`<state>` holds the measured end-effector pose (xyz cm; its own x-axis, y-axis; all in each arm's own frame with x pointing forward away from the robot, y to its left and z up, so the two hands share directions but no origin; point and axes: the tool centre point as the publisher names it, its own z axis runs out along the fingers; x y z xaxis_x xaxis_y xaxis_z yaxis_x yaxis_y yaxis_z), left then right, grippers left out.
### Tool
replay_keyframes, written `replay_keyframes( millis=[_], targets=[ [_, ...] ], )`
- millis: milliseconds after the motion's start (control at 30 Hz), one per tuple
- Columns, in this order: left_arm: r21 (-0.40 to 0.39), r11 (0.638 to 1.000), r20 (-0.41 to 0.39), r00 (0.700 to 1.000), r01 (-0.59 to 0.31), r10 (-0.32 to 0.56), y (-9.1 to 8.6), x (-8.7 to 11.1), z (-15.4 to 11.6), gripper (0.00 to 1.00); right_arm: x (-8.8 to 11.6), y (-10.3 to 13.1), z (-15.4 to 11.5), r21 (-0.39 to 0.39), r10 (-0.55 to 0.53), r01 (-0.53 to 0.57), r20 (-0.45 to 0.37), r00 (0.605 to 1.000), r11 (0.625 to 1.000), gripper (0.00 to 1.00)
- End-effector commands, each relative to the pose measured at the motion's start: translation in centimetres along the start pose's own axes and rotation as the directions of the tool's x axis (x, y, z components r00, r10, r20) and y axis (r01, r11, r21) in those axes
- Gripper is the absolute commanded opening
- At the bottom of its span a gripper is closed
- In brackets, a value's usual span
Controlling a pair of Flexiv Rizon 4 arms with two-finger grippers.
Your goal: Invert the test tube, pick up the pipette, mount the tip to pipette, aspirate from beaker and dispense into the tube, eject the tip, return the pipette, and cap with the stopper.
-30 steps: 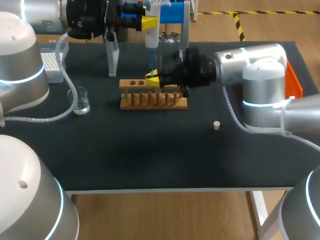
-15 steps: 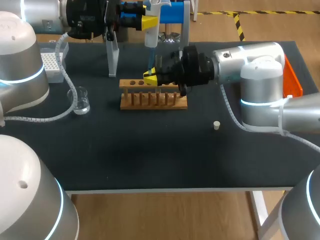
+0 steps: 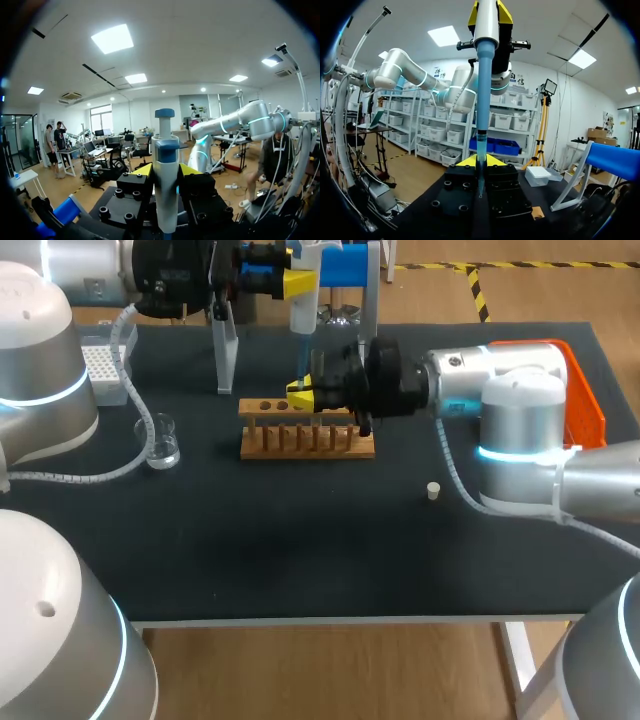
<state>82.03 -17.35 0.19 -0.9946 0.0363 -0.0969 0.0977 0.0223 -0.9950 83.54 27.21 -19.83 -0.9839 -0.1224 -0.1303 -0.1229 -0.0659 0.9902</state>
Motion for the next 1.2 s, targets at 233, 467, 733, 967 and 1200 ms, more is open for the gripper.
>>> replay_keyframes(
  millis=[233, 467, 733, 967, 1200],
  targets=[
    [-0.001, 1.000, -0.002, 1.000, 0.000, 0.000, 0.5, -0.1, -0.1, 0.00, -0.1, 2.4, -0.2, -0.007, -0.008, 0.008, 0.007, 1.000, 1.000, 0.00],
    [-0.001, 1.000, -0.002, 1.000, 0.000, 0.000, 0.5, -0.1, -0.1, 0.00, -0.2, 3.6, 0.0, -0.009, -0.024, 0.024, 0.003, 1.000, 1.000, 0.00],
    [-0.001, 1.000, -0.002, 1.000, 0.000, 0.000, 0.5, -0.1, -0.1, 0.00, 1.0, 2.1, -0.3, 0.035, -0.017, 0.017, -0.018, 1.000, 0.999, 1.00],
    [-0.001, 1.000, -0.002, 1.000, 0.000, 0.000, 0.5, -0.1, -0.1, 0.00, 2.4, -0.2, -2.7, 0.092, 0.002, 0.000, -0.026, 1.000, 0.996, 1.00],
    [-0.001, 1.000, -0.002, 1.000, 0.000, 0.000, 0.5, -0.1, -0.1, 0.00, 4.3, -2.5, -7.7, 0.163, 0.030, -0.027, -0.016, 0.999, 0.986, 1.00]
  ],
)
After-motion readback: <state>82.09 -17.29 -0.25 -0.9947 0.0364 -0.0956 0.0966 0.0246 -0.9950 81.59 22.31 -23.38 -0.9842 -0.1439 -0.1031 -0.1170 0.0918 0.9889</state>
